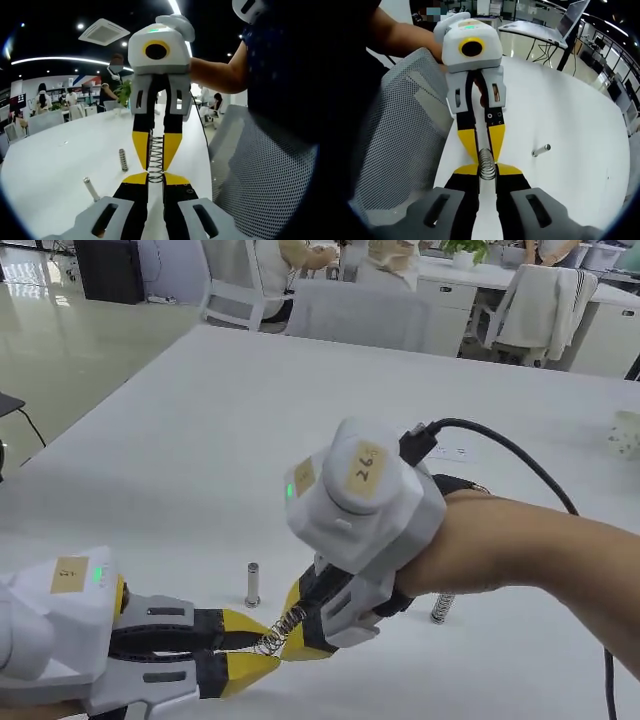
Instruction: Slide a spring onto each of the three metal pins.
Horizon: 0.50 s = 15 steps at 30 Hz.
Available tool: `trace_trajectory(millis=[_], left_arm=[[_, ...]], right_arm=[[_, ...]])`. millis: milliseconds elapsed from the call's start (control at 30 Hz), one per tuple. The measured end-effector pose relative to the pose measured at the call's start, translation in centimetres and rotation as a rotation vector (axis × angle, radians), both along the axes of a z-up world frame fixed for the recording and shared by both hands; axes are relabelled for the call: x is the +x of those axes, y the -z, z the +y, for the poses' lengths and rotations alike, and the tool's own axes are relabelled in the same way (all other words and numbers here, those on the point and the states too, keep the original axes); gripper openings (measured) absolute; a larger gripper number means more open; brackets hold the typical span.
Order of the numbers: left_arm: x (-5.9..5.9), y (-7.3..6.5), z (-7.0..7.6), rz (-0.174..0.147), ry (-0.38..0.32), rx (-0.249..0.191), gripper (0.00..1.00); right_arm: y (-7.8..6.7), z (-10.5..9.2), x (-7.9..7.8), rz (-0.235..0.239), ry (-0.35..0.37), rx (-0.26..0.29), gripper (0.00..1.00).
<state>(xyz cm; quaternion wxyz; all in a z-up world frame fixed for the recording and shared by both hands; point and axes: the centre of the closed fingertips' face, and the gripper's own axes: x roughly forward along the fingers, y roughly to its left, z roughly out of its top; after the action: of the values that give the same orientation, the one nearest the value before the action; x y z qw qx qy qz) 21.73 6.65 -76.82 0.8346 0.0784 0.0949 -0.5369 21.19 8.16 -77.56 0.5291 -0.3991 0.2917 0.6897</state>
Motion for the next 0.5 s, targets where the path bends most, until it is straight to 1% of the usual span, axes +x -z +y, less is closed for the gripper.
trace_trajectory(millis=[233, 267, 300, 333, 367, 400, 433, 467, 500], left_arm=[[0.02, 0.03, -0.07, 0.001, 0.000, -0.006, 0.02], [0.04, 0.11, -0.04, 0.001, -0.002, -0.003, 0.02], [-0.06, 0.38, 0.00, 0.006, 0.002, 0.009, 0.02], [-0.26, 0.77, -0.08, 0.008, 0.012, 0.020, 0.02], [-0.37, 0.88, -0.09, 0.010, 0.010, 0.021, 0.02], [-0.18, 0.54, -0.07, -0.020, -0.003, 0.019, 0.02], [-0.20, 0.00, -0.16, -0.024, -0.005, -0.001, 0.02], [-0.44, 0.25, -0.14, -0.003, 0.005, 0.015, 0.02], [-0.49, -0.06, -0.40, -0.016, 0.016, -0.001, 0.02]], right_arm=[[-0.33, 0.35, -0.32, -0.002, -0.017, -0.005, 0.07], [-0.33, 0.35, -0.35, -0.001, -0.020, -0.010, 0.06], [-0.33, 0.19, -0.23, -0.009, -0.027, -0.020, 0.00], [-0.61, 0.63, 0.05, -0.013, -0.019, 0.004, 0.00], [-0.68, 0.49, 0.31, -0.011, 0.003, -0.003, 0.00], [-0.69, 0.60, 0.39, -0.002, 0.006, -0.004, 0.00], [-0.64, 0.60, 0.37, -0.003, 0.004, -0.009, 0.00], [-0.65, 0.54, 0.40, -0.009, 0.006, -0.014, 0.00], [-0.68, 0.64, 0.40, -0.015, -0.001, -0.012, 0.00]])
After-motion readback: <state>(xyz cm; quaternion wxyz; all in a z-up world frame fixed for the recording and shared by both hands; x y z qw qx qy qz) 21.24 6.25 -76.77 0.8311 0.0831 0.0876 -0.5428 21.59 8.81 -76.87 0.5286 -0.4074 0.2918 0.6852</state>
